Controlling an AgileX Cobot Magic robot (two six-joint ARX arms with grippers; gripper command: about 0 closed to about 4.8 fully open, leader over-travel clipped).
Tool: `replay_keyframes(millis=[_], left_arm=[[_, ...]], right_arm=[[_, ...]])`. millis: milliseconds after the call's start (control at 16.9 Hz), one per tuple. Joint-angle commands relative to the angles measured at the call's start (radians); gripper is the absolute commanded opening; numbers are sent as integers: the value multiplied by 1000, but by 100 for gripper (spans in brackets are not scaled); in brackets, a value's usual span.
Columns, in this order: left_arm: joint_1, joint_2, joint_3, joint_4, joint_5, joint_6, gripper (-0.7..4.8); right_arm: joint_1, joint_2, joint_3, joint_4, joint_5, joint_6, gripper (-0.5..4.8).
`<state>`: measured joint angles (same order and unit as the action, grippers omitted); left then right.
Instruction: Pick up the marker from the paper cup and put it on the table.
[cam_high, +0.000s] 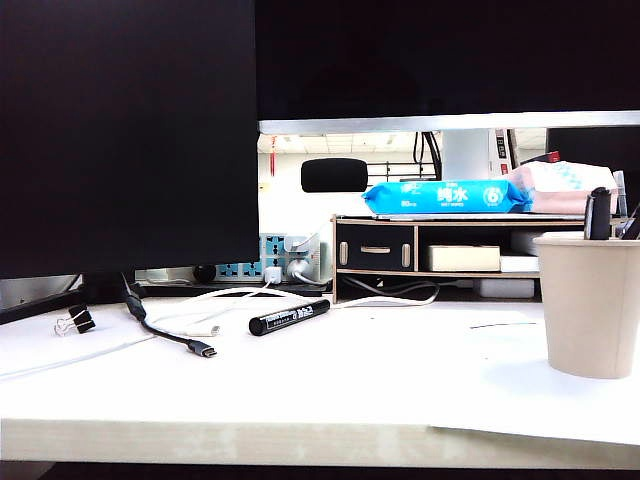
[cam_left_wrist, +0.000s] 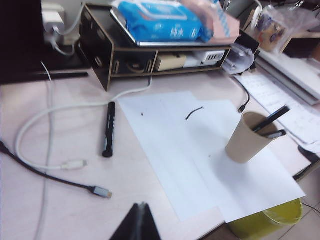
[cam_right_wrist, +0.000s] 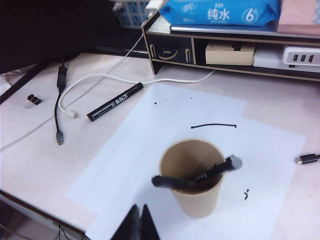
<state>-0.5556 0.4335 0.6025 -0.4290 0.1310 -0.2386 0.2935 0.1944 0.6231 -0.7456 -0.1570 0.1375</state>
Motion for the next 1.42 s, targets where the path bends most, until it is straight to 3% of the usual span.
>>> replay_keyframes(millis=[59,885,1062,1121,1298,1416], left_arm=[[2,3,-73,90,-2,-71,-5],[2,4,-72,46,26,-72,-5],[11,-3,-73,60,-93,83,-5],[39,-3,-73,85,-133,93,-5],[199,-35,-85,161,-134,121,-5],[288,-89,-143,276,-135,200,-5]], right_arm=[[0,-40,-29,33,-2,2,-5],[0,-52,-29,33,1,1,-6],[0,-52,-29,33,1,1,-6],[0,-52,-29,33,1,0,-6],[0,-52,-29,33,1,1,-6],[0,-52,-29,33,1,1,-6]])
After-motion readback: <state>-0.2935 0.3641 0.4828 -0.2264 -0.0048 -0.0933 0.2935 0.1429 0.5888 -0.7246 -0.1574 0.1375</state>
